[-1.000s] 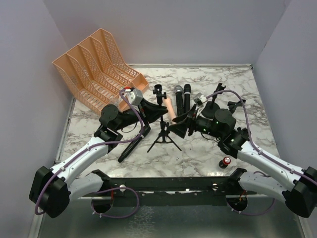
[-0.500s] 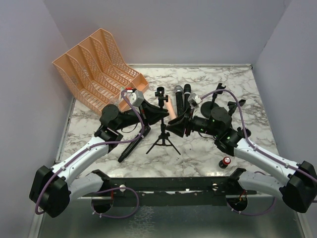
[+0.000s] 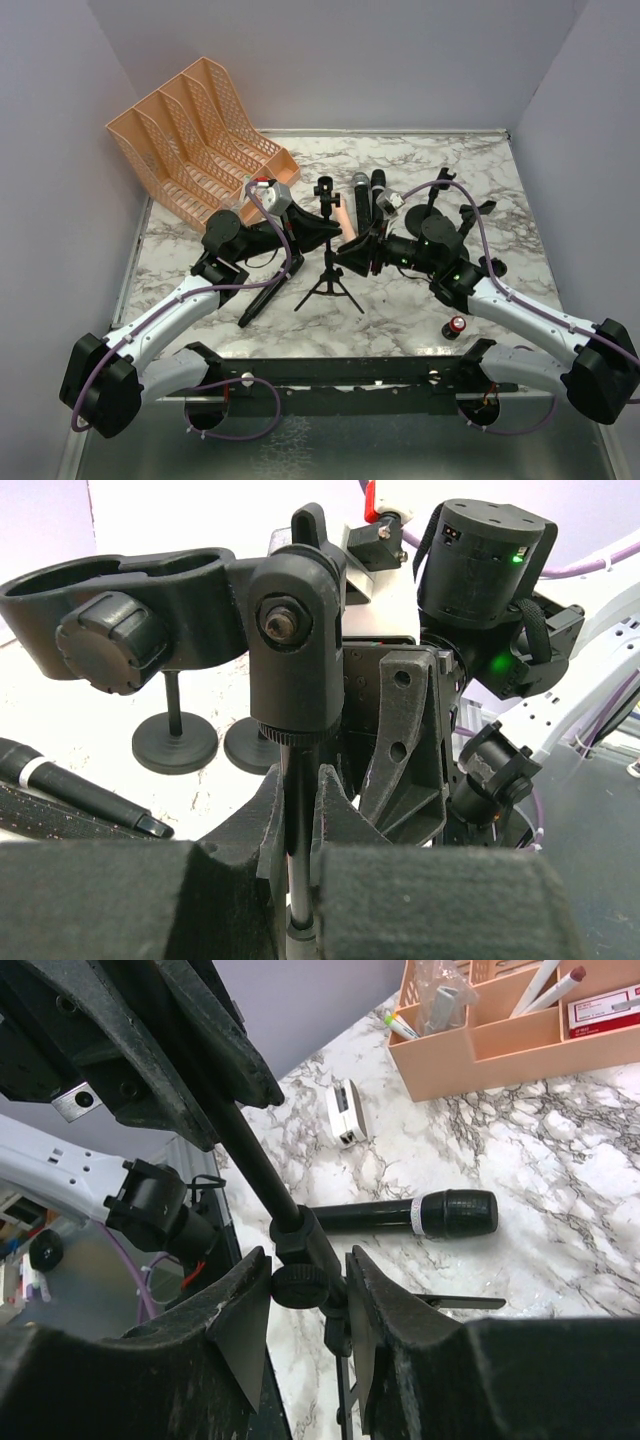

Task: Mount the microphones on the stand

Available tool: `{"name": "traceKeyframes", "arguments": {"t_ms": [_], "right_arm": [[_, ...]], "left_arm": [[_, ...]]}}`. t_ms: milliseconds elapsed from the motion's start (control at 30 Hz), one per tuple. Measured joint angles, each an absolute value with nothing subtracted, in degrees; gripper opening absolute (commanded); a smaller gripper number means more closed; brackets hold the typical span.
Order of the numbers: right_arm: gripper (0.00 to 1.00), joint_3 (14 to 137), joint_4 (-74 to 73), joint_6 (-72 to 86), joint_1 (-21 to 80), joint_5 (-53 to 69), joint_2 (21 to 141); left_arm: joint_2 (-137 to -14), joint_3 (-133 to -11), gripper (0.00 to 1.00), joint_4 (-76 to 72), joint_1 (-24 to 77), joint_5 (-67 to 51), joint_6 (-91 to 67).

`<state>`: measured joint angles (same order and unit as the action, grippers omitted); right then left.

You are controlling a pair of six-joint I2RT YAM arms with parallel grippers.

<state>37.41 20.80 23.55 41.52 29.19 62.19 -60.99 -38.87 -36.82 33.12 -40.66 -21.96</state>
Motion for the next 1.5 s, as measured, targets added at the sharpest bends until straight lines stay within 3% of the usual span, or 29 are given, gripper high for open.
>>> {"name": "traceKeyframes", "arguments": {"t_ms": [100, 200, 233, 433, 700, 733, 833, 933, 1500], "right_arm": [[0.26, 37.3, 20.8, 24.0, 41.5, 29.1, 62.2], [0.04, 37.0, 21.0, 24.9, 41.5, 28.8, 62.2], [0.01, 37.0, 20.9, 25.4, 41.5, 28.5, 62.2], [0.01, 36.4, 21.5, 33.7, 41.6, 24.4, 62.2], [0.01, 34.9, 19.8, 59.8, 41.6, 14.9, 61.3], [0.06, 35.2, 18.9, 62.2, 41.5, 13.7, 61.2], [0.32, 35.4, 15.5, 67.4, 41.3, 11.0, 61.2], [0.42, 36.4, 11.2, 68.5, 41.3, 8.3, 61.2], [0.45, 40.3, -5.0, 59.2, 41.3, -10.5, 53.3]], "left_arm": [[-61.0, -38.9, 0.00, -36.8, 33.1, -40.6, -22.0], [-61.0, -38.9, 0.00, -36.8, 33.1, -40.7, -22.0], [-61.0, -38.9, 0.00, -36.8, 33.1, -40.6, -22.0], [-61.0, -38.9, 0.00, -36.8, 33.1, -39.3, -21.8], [-60.2, -37.6, 0.00, -37.1, 33.8, -36.7, -19.3], [-60.0, -37.2, 0.00, -37.2, 34.0, -36.5, -18.6], [-60.0, -36.7, 0.00, -37.2, 34.7, -35.6, -16.8], [-60.0, -36.6, 0.00, -37.2, 35.0, -34.4, -15.2], [-66.6, -34.4, 0.00, -37.8, 40.1, -24.4, -6.0]]}}
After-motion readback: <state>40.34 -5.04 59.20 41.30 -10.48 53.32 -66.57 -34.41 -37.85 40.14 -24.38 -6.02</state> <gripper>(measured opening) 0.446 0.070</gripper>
